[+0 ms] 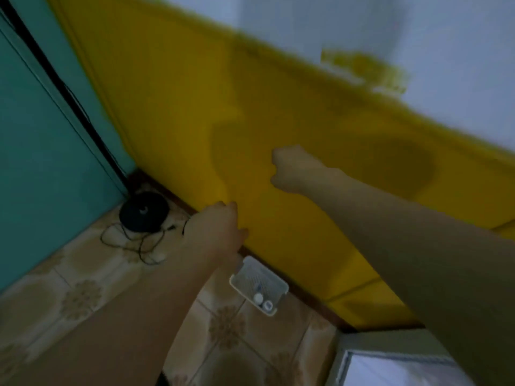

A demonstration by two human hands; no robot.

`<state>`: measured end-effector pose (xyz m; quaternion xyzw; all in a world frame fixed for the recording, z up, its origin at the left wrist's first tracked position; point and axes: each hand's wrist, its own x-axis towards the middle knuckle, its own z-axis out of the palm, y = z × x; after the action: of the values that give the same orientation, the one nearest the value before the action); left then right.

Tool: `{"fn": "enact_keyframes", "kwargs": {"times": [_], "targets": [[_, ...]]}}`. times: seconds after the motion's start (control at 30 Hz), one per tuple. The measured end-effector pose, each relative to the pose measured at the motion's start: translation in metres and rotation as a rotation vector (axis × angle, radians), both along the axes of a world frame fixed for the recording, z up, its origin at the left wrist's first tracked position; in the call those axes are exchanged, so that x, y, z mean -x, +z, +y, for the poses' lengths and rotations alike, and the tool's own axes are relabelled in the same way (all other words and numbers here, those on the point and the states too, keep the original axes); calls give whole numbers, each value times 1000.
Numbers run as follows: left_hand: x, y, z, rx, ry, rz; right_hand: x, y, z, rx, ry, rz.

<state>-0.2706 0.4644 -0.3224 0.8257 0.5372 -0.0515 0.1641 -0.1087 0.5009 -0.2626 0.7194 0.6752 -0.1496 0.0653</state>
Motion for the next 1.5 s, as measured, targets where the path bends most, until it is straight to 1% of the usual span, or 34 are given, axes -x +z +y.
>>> {"fn": "enact_keyframes", "kwargs": {"times": [0.13, 0.23, 0.33, 0.5, 0.67, 0.93, 1.03, 1.17, 1.27, 1.37, 1.5], "targets": [[5, 101, -18, -74, 18, -52, 1, 93, -25, -136, 18, -75], [9, 157, -35, -136, 15, -46, 0, 145, -54, -206, 9, -102], [10, 206, -56, -197, -21, -57, -5, 189, -95, -249, -76, -78], [-9, 269, -108, -323, -186, -165, -25, 243, -175, -402, -259, -112], [-46, 310, -178, -338, -403, -277, -52, 286, -275, -461, -451, -156], [-137, 387, -361, -267, -765, -495, -104, 363, -508, -675, -807, -249], [-172, 407, -450, -293, -892, -536, -122, 377, -612, -694, -959, -317], [-211, 413, -578, -267, -1066, -521, -134, 387, -758, -661, -1125, -391], [-235, 412, -669, -231, -1135, -502, -135, 390, -864, -570, -1205, -472], [-254, 412, -753, -181, -1204, -500, -133, 391, -960, -484, -1308, -510], [-276, 407, -838, -139, -1300, -525, -134, 394, -1055, -451, -1466, -482]]}}
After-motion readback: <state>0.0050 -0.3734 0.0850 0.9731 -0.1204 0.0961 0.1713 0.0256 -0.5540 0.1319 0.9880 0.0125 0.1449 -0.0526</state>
